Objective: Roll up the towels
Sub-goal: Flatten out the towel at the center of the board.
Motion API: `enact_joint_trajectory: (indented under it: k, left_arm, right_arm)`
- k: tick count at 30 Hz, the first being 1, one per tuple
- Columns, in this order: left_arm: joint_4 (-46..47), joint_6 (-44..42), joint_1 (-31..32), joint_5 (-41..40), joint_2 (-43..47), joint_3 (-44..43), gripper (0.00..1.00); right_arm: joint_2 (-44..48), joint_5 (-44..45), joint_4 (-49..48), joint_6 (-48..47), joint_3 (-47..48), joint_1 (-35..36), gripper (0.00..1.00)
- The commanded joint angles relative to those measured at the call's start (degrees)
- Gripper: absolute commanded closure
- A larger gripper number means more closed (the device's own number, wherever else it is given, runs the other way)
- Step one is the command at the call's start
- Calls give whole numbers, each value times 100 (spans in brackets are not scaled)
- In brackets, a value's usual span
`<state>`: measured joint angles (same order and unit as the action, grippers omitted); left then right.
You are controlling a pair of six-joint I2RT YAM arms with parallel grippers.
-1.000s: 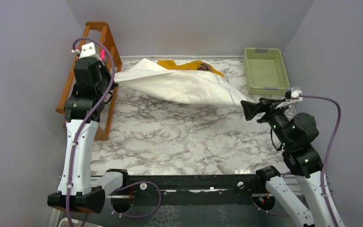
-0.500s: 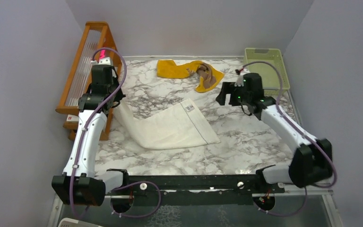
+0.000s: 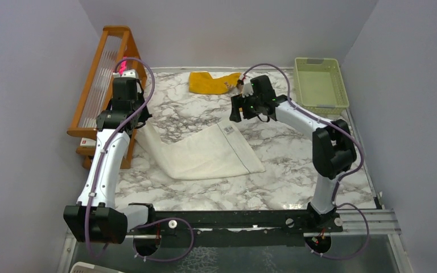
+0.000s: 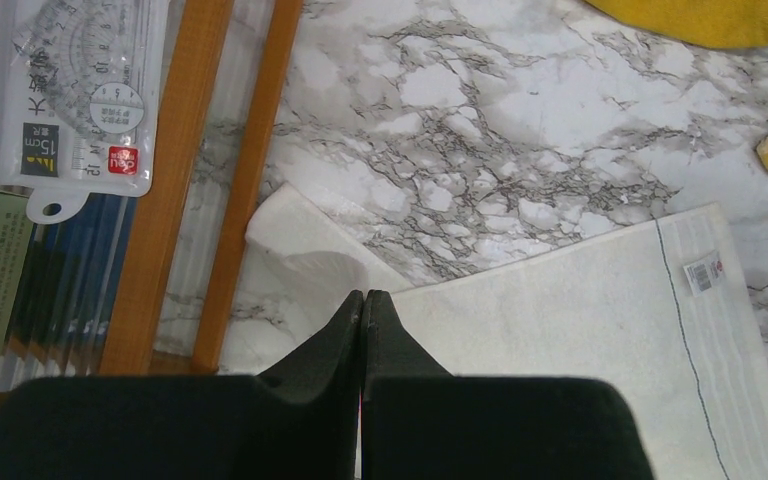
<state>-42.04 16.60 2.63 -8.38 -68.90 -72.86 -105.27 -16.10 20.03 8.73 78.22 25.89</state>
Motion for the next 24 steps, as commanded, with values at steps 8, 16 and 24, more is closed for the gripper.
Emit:
enact_joint_trajectory:
  k: [8, 16, 24]
  left_arm:
    - [21, -119, -37, -67, 175, 64, 100]
    - [12, -77, -40, 83, 196, 80, 100]
    - [-49, -87, -39, 46, 271, 30, 100]
  right_arm:
    - [-1503, 734, 243, -408, 1402, 438, 38]
    - [-2075, 1451, 363, -645, 1822, 746, 41]
    - [-2460, 2039, 510, -657, 1917, 833, 48]
